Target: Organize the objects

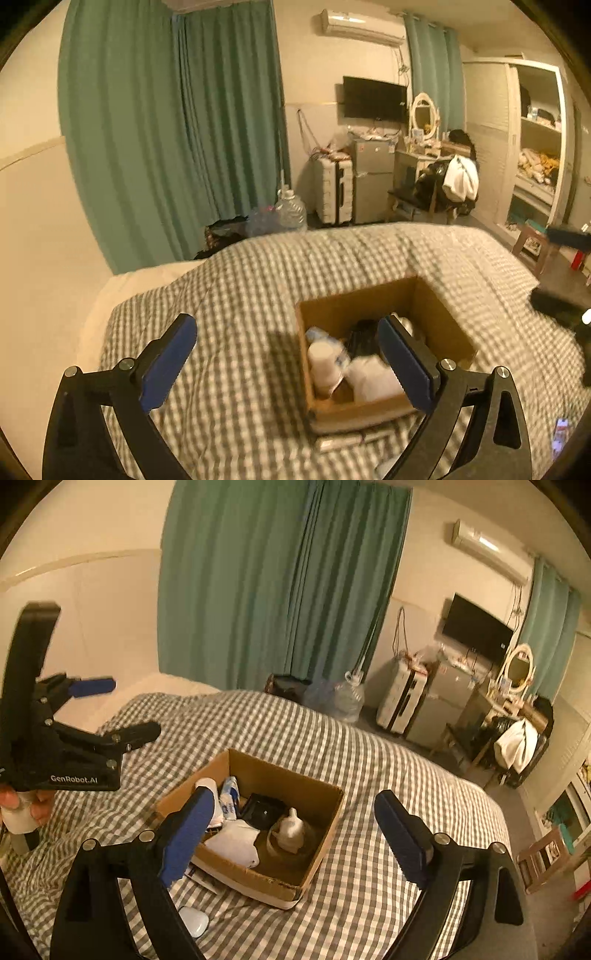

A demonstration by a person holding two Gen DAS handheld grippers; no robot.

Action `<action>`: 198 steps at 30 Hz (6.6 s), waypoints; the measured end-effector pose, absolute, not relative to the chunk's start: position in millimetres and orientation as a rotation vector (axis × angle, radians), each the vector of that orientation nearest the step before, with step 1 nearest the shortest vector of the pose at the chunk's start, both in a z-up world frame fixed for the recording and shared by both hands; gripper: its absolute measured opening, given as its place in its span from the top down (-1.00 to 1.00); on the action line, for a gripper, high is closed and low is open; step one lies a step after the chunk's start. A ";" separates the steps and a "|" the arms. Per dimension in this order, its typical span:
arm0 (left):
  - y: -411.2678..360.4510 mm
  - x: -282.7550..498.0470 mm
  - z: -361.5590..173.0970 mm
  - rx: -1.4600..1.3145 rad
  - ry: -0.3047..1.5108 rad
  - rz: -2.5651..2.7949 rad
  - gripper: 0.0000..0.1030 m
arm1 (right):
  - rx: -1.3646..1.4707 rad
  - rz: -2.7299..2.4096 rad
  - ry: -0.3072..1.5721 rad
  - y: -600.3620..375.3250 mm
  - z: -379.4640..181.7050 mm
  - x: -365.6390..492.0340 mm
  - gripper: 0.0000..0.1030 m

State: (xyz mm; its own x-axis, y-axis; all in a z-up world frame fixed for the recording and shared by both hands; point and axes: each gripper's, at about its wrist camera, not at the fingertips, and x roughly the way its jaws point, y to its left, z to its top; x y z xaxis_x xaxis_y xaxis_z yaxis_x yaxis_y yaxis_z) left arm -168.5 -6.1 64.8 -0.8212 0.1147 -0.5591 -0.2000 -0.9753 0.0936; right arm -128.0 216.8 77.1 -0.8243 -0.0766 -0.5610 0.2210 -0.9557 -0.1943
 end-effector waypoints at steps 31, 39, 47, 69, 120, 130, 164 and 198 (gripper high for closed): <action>-27.4 -133.9 -107.0 -1.157 0.200 2.856 -0.96 | 1.397 -2.363 0.460 148.3 -160.1 -116.4 -0.06; -13.3 -130.7 -100.7 -1.159 0.242 2.841 -0.96 | 1.267 -2.420 0.453 161.7 -127.8 -94.6 -0.05; 23.4 -153.2 -109.5 -1.217 0.356 2.721 -0.96 | 1.161 -2.495 0.309 211.1 -98.4 -99.4 -0.05; 48.0 -168.9 -127.7 -1.286 0.632 2.532 0.06 | 1.212 -2.578 0.101 272.0 -95.9 -108.3 -0.05; 53.3 -333.1 -34.4 -1.122 0.408 2.420 0.60 | 1.106 -2.582 0.257 249.5 -9.6 -280.1 -0.05; 38.5 -306.9 -28.2 -1.156 0.375 2.431 -0.25 | 1.046 -2.635 0.254 249.1 3.8 -261.2 -0.44; -3.8 -218.1 -8.9 -0.959 0.078 2.909 -0.97 | 1.159 -3.047 -0.018 256.7 22.4 -200.7 -0.97; -19.0 -214.5 -9.9 -1.016 0.034 2.924 -0.99 | 1.134 -3.050 -0.005 244.0 22.1 -184.4 -0.98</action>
